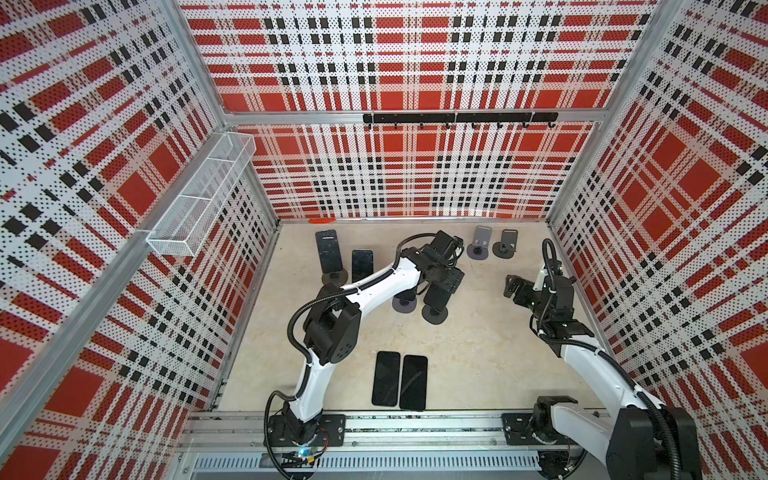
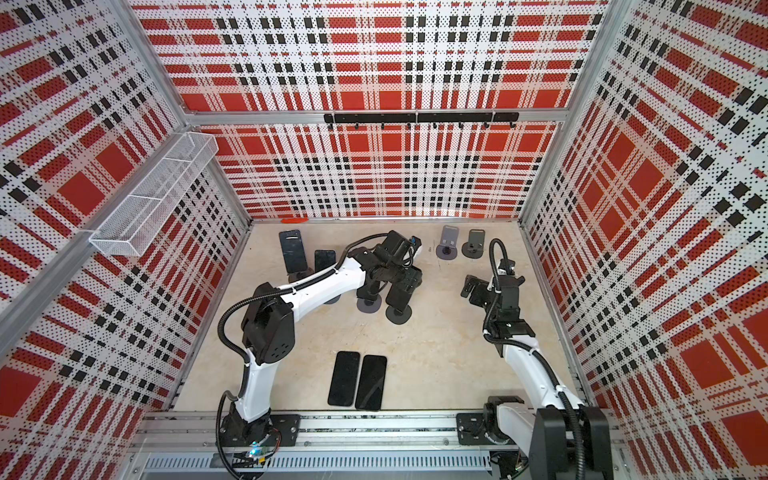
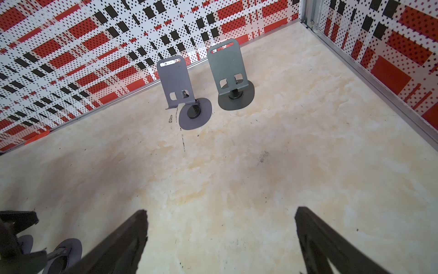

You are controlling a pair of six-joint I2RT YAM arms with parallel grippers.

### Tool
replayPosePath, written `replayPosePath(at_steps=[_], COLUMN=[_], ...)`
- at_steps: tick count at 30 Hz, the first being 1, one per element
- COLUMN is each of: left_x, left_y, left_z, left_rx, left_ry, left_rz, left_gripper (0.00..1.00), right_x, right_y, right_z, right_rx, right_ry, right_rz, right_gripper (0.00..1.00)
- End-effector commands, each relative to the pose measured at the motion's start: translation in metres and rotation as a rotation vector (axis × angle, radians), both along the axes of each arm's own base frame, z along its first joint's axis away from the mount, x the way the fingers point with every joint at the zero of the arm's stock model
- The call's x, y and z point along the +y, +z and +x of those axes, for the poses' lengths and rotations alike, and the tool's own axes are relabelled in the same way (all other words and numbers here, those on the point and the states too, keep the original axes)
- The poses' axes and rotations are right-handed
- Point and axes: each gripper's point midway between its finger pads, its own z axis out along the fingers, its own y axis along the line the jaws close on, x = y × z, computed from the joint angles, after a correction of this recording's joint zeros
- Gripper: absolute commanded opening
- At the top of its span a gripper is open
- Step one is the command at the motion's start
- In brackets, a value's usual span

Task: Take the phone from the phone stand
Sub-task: 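Close the left gripper on the top edge of the standing phone, then lift the phone off its stand with the left gripper toward the robot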

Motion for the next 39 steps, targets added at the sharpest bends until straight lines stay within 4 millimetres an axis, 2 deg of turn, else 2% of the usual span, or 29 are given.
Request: replayPosePath(at_steps=[1,15,24,27,34,39], left_x=[0.001,0.007,0.001,0.006,0.035,0.071], left_y=[0.048,0.09,0.105,0.103,0.091,0.065], left_z=[0.004,0.001,-0.025,-0.042,-0.083,-0.114], left_rx=[-0.057,-0.113,-0.149,-0.148,-0.086,0.02], left_ry=[0.016,0.045,0.047,0.052,0.074,0.115], left_rz=[-0.073,-0.123,-0.106,-0.087,-0.07,-0.047], left_gripper=[0.68,0.62,0.59,0.58,0.57,0.56], right_x=[-0.003,-0.008,-0.018,-0.021,-0.021,-0.022], right_y=[0.006,0.011,0.008,0.01,0.012,0.015], right_z=[-0.001,-0.003,-0.007,-0.009,-0.012,-0.013], right_rx=[-0.006,-0.012,0.011,0.003,-0.02,-0.035], right_ry=[-0.014,-0.038,-0.09,-0.109,-0.115,-0.119], right_rz=[-0.007,-0.019,-0.045,-0.049,-0.039,-0.036], right_gripper=[1.0,1.0,1.0,1.0,1.0,1.0])
